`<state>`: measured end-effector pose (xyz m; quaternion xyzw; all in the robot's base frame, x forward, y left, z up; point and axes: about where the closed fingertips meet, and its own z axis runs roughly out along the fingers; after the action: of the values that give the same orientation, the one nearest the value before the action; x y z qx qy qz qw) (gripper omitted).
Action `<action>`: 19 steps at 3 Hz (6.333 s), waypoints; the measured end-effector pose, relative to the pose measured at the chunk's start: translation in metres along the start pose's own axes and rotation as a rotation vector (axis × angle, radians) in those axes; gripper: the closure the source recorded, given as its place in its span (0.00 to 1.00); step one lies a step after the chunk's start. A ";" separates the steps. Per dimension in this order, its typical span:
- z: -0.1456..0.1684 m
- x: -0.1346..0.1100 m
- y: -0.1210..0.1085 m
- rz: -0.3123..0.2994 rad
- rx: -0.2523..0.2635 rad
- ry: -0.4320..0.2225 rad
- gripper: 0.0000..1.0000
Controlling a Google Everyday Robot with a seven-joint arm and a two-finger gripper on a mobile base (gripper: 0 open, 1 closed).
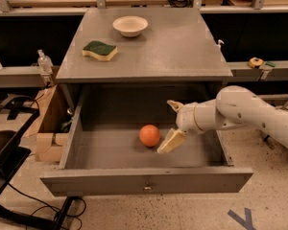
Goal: Pick orange from top drawer and place on counter
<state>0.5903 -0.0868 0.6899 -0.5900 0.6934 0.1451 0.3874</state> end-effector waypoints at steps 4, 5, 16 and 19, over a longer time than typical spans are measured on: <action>0.074 0.012 0.028 -0.028 -0.088 -0.065 0.59; 0.063 -0.039 0.046 -0.081 -0.153 -0.170 0.82; -0.015 -0.103 -0.222 0.242 0.288 -0.099 0.84; -0.015 -0.103 -0.222 0.242 0.288 -0.099 0.14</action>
Offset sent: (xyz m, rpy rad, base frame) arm 0.0212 0.0171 -0.1068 -0.0716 0.0402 0.0148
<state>0.7916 -0.0822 0.8291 -0.4330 0.7530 0.1186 0.4812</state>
